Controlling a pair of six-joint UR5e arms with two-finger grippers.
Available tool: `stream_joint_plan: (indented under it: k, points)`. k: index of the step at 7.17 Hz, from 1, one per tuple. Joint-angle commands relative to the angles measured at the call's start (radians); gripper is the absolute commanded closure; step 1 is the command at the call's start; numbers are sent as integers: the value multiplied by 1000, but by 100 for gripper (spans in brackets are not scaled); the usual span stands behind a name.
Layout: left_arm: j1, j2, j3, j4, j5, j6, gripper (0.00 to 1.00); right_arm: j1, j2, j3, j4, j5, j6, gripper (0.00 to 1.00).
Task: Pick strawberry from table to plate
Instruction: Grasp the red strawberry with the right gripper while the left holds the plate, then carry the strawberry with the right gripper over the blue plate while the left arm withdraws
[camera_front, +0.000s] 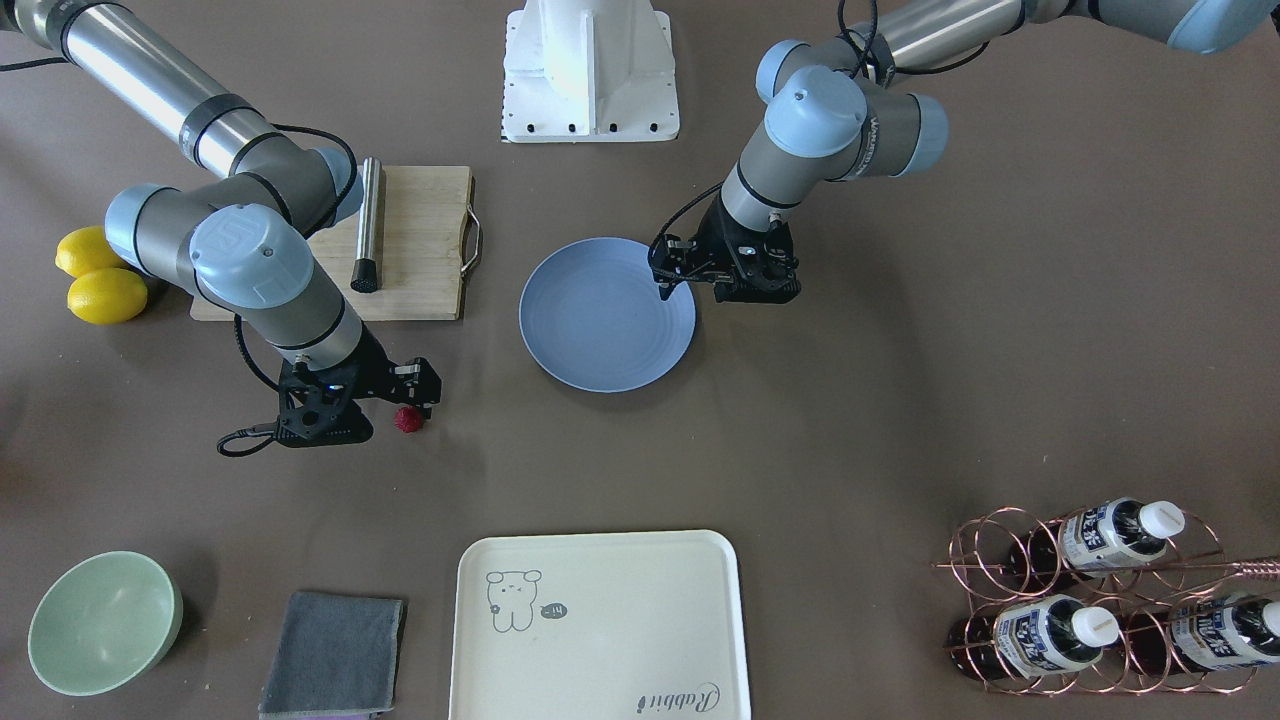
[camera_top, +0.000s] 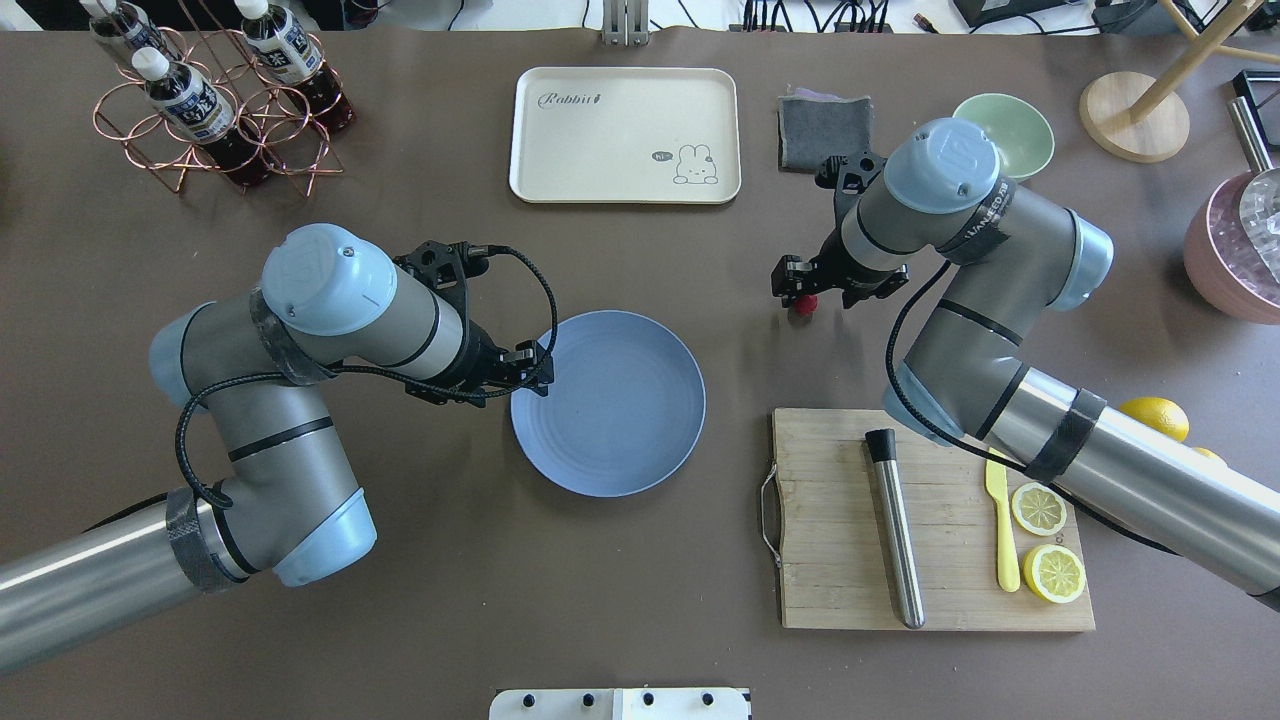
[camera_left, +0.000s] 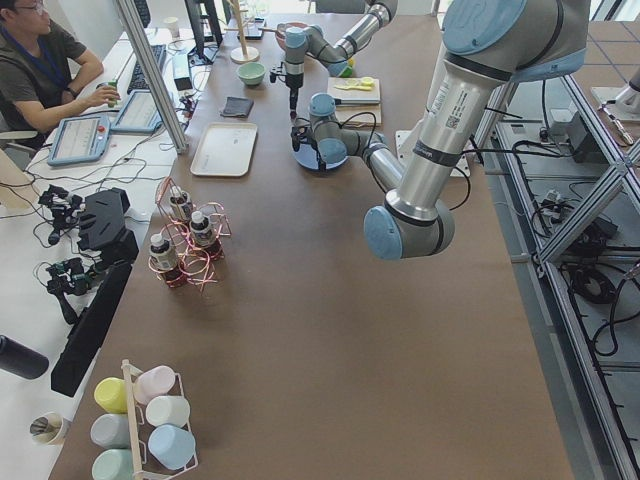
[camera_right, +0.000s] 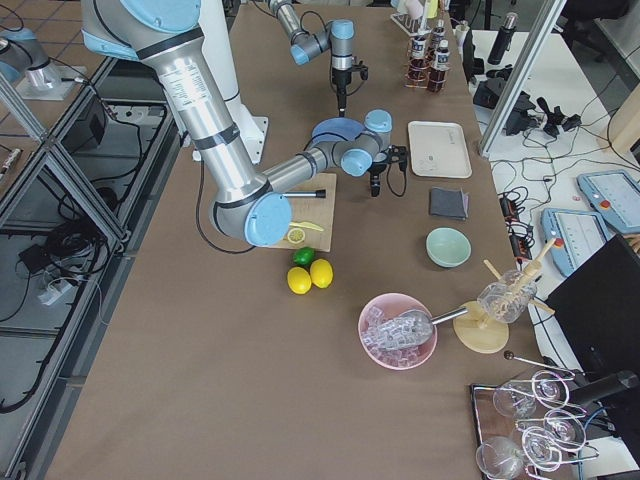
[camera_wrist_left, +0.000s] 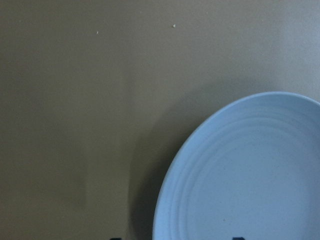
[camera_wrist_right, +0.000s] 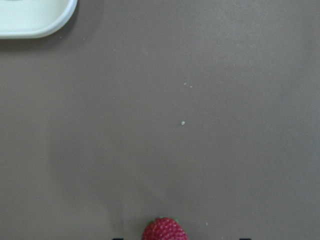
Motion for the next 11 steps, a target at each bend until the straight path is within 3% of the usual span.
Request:
stream_joint_plan:
  k: [1, 3, 5, 7, 9, 11]
  points:
    - [-8, 3, -3, 0, -2, 0, 21, -5, 1, 3, 2, -4, 0, 100]
    - [-50, 12, -55, 12, -12, 5, 21, 7, 18, 9, 2, 1, 3, 100]
    - [-206, 116, -137, 14, -150, 56, 21, 10, 82, 27, -16, 11, 82, 100]
    - [-342, 200, -132, 47, -216, 331, 16, -42, 128, 114, -118, 1, 186, 100]
    - [-452, 251, -132, 178, -219, 648, 4, -160, 209, 116, -168, -80, 298, 100]
    - [-509, 308, -125, 178, -219, 757, 4, -269, 220, 104, -168, -189, 333, 100]
